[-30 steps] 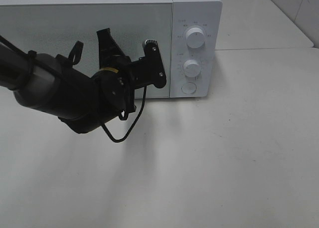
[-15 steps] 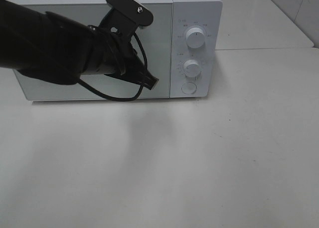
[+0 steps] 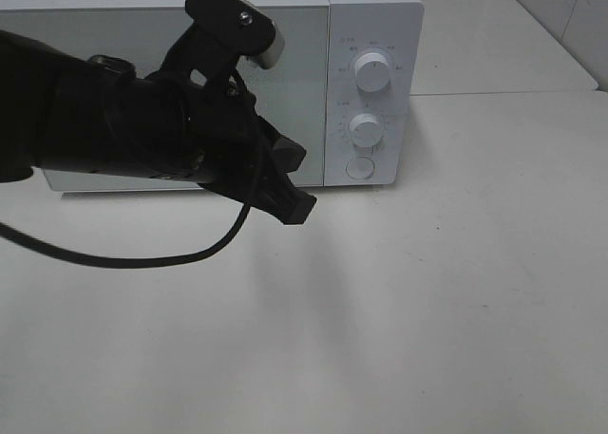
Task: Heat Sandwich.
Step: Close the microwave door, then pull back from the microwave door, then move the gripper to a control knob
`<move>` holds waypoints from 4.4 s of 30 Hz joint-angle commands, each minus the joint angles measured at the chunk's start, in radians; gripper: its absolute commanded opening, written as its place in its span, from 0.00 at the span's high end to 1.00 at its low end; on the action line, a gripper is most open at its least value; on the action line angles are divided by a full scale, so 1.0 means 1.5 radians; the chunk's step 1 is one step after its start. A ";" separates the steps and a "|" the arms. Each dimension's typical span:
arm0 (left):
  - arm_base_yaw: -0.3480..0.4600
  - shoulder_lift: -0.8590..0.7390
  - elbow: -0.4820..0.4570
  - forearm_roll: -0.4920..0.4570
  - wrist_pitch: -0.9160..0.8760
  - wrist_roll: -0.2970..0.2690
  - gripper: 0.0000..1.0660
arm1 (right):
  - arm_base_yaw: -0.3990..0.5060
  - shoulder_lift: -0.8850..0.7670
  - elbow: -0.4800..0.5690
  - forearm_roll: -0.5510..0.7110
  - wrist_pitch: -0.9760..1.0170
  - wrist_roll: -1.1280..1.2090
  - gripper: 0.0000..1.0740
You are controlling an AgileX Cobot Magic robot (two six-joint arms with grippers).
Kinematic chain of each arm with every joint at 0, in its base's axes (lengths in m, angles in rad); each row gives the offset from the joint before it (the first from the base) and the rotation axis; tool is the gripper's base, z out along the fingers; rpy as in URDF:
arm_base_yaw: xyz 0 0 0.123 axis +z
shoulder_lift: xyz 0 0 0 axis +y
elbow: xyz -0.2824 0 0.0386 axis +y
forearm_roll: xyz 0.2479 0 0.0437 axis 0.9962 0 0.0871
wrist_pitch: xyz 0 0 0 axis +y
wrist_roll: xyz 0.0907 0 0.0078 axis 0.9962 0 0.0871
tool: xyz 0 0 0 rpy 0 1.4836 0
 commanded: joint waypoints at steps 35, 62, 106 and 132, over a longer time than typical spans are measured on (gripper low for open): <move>0.473 -0.302 0.054 0.984 0.581 -1.051 0.38 | -0.002 -0.015 0.001 -0.001 -0.004 0.005 0.51; 0.521 -0.867 0.241 1.109 0.695 -1.218 0.38 | -0.002 -0.015 0.001 -0.001 -0.004 0.005 0.51; 0.521 -1.083 0.252 1.097 0.681 -1.209 0.39 | -0.001 -0.015 0.001 -0.001 -0.004 0.005 0.51; 0.583 -1.083 0.252 1.099 0.681 -1.209 0.39 | -0.001 -0.015 0.001 -0.001 -0.005 0.005 0.51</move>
